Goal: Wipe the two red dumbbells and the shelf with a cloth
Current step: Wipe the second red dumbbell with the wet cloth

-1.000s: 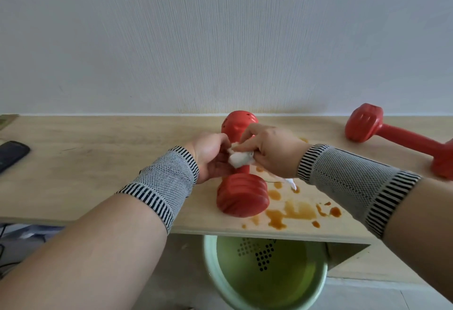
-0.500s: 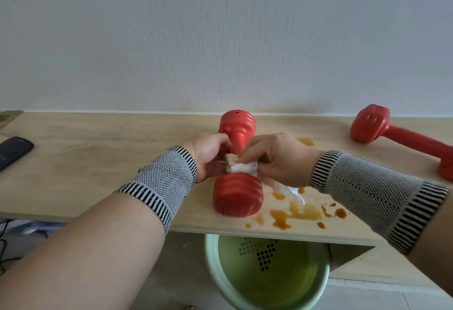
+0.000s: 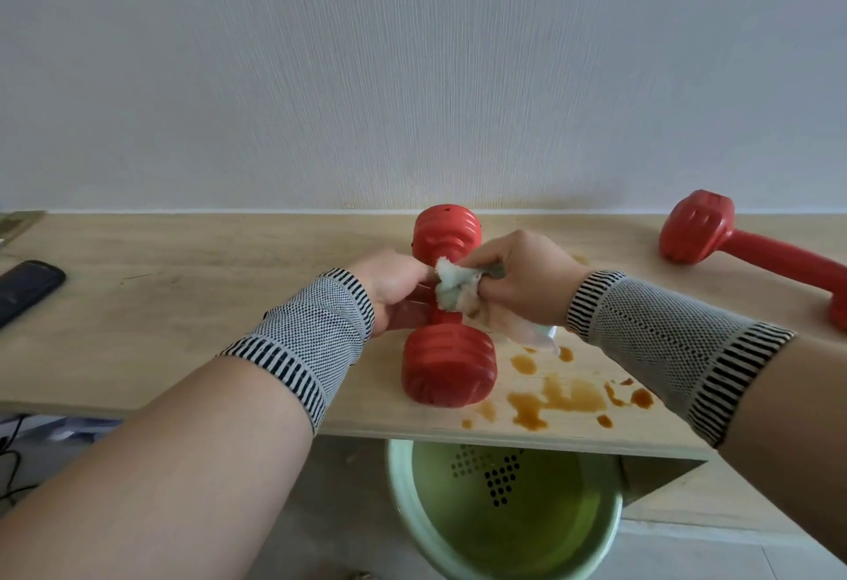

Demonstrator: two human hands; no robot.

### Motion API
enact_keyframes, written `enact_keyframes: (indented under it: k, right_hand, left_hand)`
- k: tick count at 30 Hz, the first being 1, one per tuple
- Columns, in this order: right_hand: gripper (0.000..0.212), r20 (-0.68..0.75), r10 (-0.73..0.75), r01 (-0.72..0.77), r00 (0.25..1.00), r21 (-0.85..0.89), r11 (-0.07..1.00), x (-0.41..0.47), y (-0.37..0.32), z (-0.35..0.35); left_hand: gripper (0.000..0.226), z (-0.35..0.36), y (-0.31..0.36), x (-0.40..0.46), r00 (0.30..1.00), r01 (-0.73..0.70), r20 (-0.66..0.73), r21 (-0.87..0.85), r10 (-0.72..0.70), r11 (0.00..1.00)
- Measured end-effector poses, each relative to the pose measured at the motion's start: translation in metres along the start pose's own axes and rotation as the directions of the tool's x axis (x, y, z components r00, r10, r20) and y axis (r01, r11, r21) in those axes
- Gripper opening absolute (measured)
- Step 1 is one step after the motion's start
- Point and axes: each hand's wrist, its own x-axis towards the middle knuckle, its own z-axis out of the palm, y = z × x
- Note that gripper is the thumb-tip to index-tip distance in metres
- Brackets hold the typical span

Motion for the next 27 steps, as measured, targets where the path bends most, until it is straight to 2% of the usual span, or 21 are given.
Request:
enact_keyframes:
  k: [2, 3, 6, 8, 10, 12, 14, 16, 19, 23, 25, 27]
  right_hand:
    - [0.032, 0.013, -0.067, 0.067, 0.998, -0.041, 0.997, -0.004, 0.002, 0.001]
    - [0.029, -0.024, -0.075, 0.074, 0.997, -0.037, 0.997, -0.005, 0.003, -0.001]
    - [0.025, -0.279, 0.025, -0.031, 0.96, -0.017, 0.999, -0.001, 0.01, -0.016]
    - [0.026, -0.326, 0.028, -0.042, 0.945, -0.035, 0.999, 0.0, 0.012, -0.022]
    - [0.026, -0.167, -0.077, 0.066, 0.983, -0.074, 0.995, -0.003, 0.009, -0.018]
    - [0.028, 0.027, -0.183, 0.184, 0.983, -0.048, 0.982, -0.009, 0.004, -0.008]
    - [0.033, 0.108, -0.21, 0.212, 0.972, -0.01, 0.977, -0.01, 0.004, -0.006]
    - [0.033, 0.112, -0.214, 0.217, 0.97, -0.017, 0.976, -0.006, 0.002, -0.008]
    - [0.032, 0.042, -0.187, 0.19, 0.981, -0.069, 0.979, 0.008, -0.001, -0.008]
    - [0.032, -0.003, -0.122, 0.121, 0.993, -0.09, 0.989, 0.019, -0.002, -0.003]
    - [0.03, 0.025, -0.128, 0.129, 0.991, -0.02, 0.991, 0.012, -0.003, -0.003]
    - [0.029, 0.117, -0.151, 0.147, 0.982, 0.039, 0.988, 0.0, -0.004, -0.005]
  left_hand:
    - [0.024, 0.0, -0.001, 0.0, 1.0, 0.02, 0.016, -0.078, -0.019, 0.997]
    - [0.023, 0.001, -0.002, 0.001, 0.999, 0.028, 0.019, -0.103, -0.026, 0.994]
    - [0.018, 0.005, -0.005, 0.006, 0.998, 0.059, 0.042, -0.107, -0.055, 0.992]
    - [0.018, 0.007, -0.006, 0.008, 0.995, 0.078, 0.064, -0.119, -0.071, 0.99]
    - [0.016, 0.008, -0.004, 0.008, 0.996, 0.071, 0.067, -0.081, -0.066, 0.994]
    - [0.018, 0.006, -0.002, 0.006, 0.996, 0.063, 0.065, -0.051, -0.06, 0.997]
    - [0.02, 0.001, 0.0, 0.006, 0.998, 0.05, 0.042, -0.03, -0.049, 0.998]
    - [0.015, -0.004, 0.0, 0.007, 0.999, 0.032, 0.008, 0.023, -0.032, 0.999]
    - [0.014, -0.006, -0.002, 0.01, 0.998, 0.011, -0.055, 0.063, -0.008, 0.998]
    - [0.014, -0.008, -0.005, 0.011, 0.997, -0.003, -0.074, 0.068, 0.008, 0.998]
    - [0.014, -0.011, -0.006, 0.011, 0.998, -0.006, -0.066, 0.054, 0.009, 0.999]
    - [0.015, -0.013, -0.006, 0.01, 0.999, 0.012, -0.045, 0.035, -0.011, 0.999]
